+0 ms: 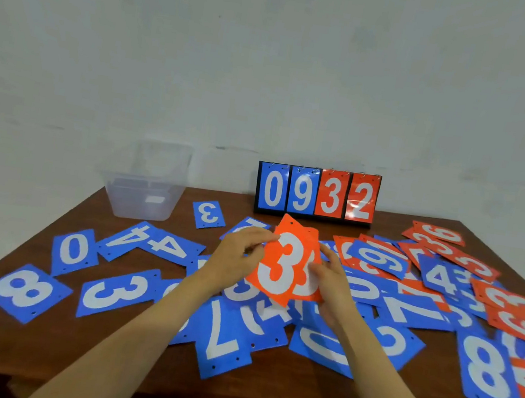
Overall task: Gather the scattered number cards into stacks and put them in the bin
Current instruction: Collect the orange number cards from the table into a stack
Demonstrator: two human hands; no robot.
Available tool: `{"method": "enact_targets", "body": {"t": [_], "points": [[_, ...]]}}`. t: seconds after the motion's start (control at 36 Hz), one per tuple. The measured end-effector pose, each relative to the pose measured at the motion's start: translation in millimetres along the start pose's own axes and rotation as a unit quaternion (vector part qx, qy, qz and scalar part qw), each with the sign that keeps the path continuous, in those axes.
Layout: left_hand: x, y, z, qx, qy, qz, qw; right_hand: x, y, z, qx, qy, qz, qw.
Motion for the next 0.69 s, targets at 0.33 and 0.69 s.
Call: {"method": "enact_targets", "body": {"t": [0.33,0.69], "points": [[-25.9,44.8,-0.8,0.013,-0.145,-0.065,0.987,1.3,-8.5,3.4,-0.002,-0.014,0.0,1.0],[-44.5,95.0,-5.5,-0.003,-0.363,-0.303,0.881,5.9,-27.1,9.3,0.01,-0.032,-0.031,0.999]]}}
Point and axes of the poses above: each hand's wrist, its own z-axis towards the middle knuckle, its own y-axis out of the palm, x = y × z, the point moved 8 cm from there along z, towards the middle knuckle, and after that the axes turned 2 degrees about -z, right-handed, at the moved point
